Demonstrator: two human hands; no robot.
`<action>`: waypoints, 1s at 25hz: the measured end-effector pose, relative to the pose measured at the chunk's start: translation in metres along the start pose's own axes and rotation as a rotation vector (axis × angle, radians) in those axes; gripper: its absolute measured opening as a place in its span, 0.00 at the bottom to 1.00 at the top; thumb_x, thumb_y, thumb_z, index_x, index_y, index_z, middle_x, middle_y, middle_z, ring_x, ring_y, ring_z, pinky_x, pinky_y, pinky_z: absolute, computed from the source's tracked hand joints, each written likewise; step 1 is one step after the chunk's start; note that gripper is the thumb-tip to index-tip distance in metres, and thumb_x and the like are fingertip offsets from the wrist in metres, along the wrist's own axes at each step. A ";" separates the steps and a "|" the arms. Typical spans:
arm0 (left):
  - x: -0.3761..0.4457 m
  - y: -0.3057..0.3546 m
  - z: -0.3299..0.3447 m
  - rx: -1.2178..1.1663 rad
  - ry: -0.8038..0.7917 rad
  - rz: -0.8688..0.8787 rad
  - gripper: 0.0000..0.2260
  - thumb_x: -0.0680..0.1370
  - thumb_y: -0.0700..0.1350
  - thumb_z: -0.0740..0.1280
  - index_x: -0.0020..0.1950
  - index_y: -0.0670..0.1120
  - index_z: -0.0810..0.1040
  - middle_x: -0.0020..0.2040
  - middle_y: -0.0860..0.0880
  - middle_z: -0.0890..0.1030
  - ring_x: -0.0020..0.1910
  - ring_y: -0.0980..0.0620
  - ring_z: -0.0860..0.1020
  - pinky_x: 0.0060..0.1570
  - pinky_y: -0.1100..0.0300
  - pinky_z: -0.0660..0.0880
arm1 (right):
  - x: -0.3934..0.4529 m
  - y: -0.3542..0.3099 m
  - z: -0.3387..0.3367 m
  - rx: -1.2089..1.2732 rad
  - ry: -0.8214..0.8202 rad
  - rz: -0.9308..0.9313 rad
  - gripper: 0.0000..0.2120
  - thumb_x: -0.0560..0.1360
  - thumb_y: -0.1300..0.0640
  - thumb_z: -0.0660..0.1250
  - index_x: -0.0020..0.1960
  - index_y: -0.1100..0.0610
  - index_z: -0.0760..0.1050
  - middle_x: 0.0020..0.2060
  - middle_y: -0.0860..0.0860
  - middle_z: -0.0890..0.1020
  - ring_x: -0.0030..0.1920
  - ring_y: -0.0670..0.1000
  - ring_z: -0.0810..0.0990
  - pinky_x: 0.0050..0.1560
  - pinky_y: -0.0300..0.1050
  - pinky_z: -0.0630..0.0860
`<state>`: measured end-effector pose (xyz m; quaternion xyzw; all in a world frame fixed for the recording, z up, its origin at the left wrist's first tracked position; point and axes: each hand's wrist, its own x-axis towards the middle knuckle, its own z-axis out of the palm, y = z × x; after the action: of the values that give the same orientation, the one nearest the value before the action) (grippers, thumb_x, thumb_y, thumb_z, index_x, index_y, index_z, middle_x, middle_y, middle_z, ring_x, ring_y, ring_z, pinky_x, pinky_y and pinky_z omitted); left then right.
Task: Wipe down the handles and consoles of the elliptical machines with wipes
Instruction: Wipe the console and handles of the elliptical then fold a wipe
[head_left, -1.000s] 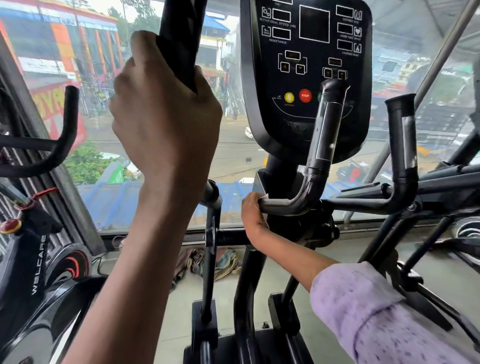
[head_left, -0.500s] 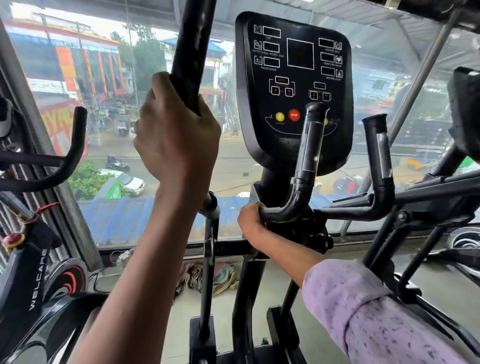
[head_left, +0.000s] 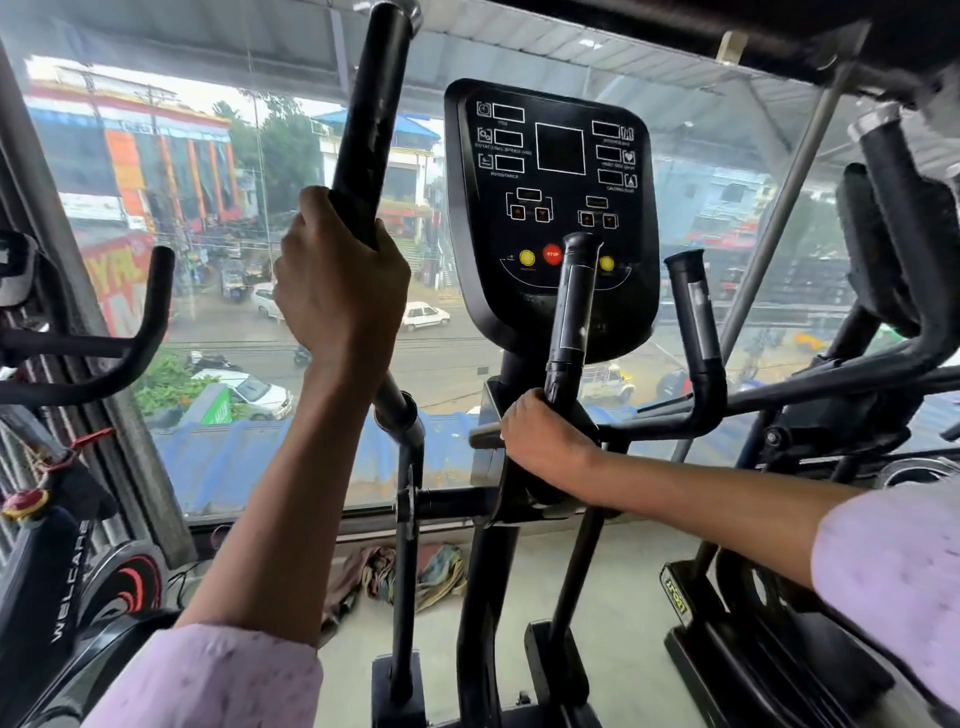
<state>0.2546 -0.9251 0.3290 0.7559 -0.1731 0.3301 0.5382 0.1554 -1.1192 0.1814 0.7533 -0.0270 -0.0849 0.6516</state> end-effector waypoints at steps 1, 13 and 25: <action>0.000 0.000 0.000 0.004 -0.004 0.000 0.16 0.78 0.50 0.64 0.61 0.43 0.72 0.54 0.42 0.80 0.53 0.37 0.77 0.47 0.48 0.70 | -0.006 0.009 0.004 0.035 0.083 -0.008 0.13 0.79 0.56 0.65 0.60 0.62 0.79 0.50 0.59 0.82 0.48 0.61 0.81 0.58 0.61 0.74; -0.002 -0.001 0.001 -0.048 0.019 -0.022 0.15 0.77 0.50 0.65 0.60 0.43 0.73 0.52 0.43 0.81 0.52 0.38 0.77 0.45 0.48 0.71 | -0.078 0.050 0.035 0.398 0.821 0.232 0.11 0.83 0.67 0.61 0.59 0.61 0.80 0.60 0.57 0.83 0.67 0.58 0.78 0.70 0.57 0.71; -0.006 -0.002 -0.002 -0.053 0.048 -0.046 0.17 0.76 0.51 0.65 0.60 0.44 0.74 0.53 0.43 0.81 0.54 0.38 0.77 0.48 0.48 0.72 | -0.086 -0.018 0.049 0.500 0.901 0.442 0.18 0.81 0.69 0.64 0.70 0.63 0.75 0.71 0.59 0.74 0.72 0.57 0.73 0.66 0.50 0.75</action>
<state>0.2506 -0.9233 0.3235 0.7369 -0.1515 0.3312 0.5695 0.0613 -1.1517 0.1649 0.8233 0.0776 0.3928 0.4024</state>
